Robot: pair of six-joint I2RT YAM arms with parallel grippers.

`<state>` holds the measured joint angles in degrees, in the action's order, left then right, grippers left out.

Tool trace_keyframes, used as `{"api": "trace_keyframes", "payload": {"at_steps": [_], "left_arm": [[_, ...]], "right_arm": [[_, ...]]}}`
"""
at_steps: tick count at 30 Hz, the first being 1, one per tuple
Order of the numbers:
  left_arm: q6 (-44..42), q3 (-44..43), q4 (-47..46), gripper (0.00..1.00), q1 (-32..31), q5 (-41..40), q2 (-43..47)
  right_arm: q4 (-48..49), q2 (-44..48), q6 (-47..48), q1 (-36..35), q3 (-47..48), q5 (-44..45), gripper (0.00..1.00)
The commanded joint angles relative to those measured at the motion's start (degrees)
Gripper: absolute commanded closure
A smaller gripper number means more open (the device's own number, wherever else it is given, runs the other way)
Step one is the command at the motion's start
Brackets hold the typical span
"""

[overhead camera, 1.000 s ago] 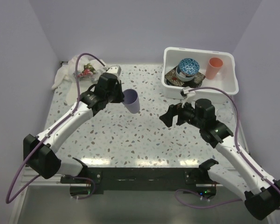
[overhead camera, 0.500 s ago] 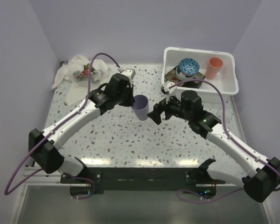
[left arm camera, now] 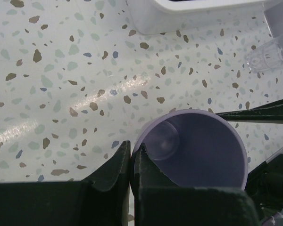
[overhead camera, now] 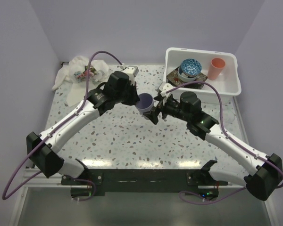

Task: Place the mixed dishes into the plastic bin
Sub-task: Pass from the left arm to the right

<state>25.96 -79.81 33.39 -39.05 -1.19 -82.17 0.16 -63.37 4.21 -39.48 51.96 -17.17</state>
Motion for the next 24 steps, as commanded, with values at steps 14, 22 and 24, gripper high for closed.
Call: {"api": "trace_keyframes", "payload": {"at_steps": [14, 22, 24], "left_arm": [[3.0, -3.3, -5.2, 1.0, -0.1, 10.4, 3.1], [3.1, -3.4, -5.4, 1.0, -0.2, 11.0, 3.2], [3.0, -3.2, -5.0, 0.98, -0.1, 10.5, 3.2]], "right_arm": [[9.6, -0.3, 0.3, -0.2, -2.1, -1.9, 0.03], [9.3, -0.9, 0.8, -0.2, -1.7, -3.1, 0.18], [8.8, -1.0, 0.8, -0.2, -1.3, -3.6, 0.24]]}}
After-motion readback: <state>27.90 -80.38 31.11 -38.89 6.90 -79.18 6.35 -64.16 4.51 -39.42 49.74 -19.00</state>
